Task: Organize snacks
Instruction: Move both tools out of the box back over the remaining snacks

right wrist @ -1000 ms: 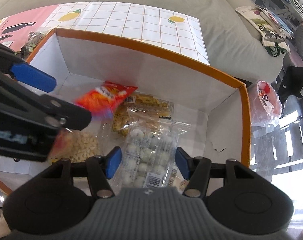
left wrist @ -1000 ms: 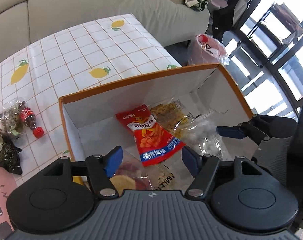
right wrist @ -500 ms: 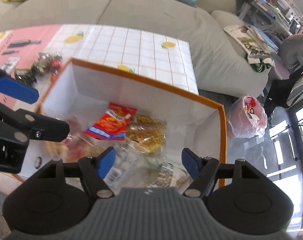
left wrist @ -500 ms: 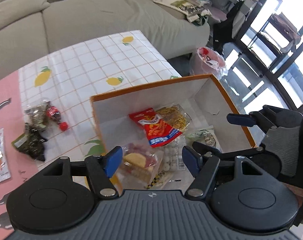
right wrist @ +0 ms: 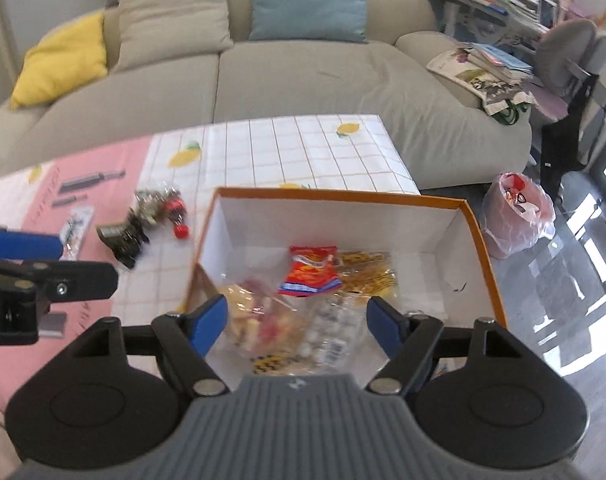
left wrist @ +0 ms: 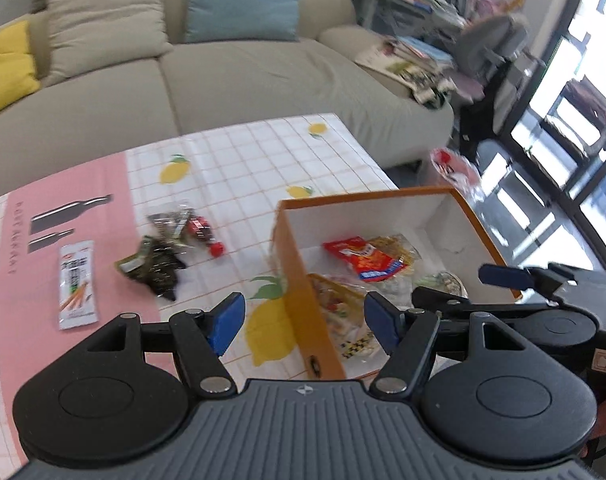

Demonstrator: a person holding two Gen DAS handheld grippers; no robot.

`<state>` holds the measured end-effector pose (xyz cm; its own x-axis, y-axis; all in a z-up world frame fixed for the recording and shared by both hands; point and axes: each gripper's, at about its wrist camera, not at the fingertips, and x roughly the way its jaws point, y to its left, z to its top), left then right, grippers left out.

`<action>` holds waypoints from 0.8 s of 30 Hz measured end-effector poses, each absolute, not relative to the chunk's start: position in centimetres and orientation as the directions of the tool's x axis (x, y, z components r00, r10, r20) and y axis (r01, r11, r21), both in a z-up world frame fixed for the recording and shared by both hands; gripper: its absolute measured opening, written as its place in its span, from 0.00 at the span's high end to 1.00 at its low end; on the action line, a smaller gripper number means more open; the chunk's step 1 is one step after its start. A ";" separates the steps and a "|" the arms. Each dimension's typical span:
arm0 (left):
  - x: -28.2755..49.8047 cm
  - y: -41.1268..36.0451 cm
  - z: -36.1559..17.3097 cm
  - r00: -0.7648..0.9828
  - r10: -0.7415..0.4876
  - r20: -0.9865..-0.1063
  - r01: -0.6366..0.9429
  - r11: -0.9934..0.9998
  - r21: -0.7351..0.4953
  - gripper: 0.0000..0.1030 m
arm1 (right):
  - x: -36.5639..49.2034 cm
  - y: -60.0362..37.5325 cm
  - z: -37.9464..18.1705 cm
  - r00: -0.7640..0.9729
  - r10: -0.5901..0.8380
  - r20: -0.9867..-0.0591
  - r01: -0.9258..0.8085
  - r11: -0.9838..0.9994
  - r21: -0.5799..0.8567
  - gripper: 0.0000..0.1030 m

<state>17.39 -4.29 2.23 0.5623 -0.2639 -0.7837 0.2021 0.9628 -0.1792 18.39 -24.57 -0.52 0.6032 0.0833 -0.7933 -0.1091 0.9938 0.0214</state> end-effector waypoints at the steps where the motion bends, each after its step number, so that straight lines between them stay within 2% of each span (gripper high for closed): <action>1: 17.0 -3.6 2.3 0.573 -0.258 -0.778 0.189 0.965 -0.182 0.22 | 18.0 -24.3 -0.4 0.612 0.088 -0.786 -0.099 0.994 0.034 0.26; 8: 15.0 0.7 1.7 0.612 -0.197 -0.766 0.092 0.980 -0.178 0.22 | 15.5 -21.8 -0.5 0.649 0.122 -0.751 -0.025 0.990 0.140 0.26; 13: 14.5 3.4 -0.2 0.597 -0.161 -0.786 0.044 0.985 -0.169 0.22 | 14.9 -18.9 -1.7 0.661 0.165 -0.732 -0.051 0.983 0.176 0.27; 24: 15.2 9.0 -3.7 0.571 -0.121 -0.812 -0.074 0.977 -0.198 0.25 | 15.9 -12.7 -4.4 0.676 0.227 -0.701 -0.228 0.969 0.095 0.27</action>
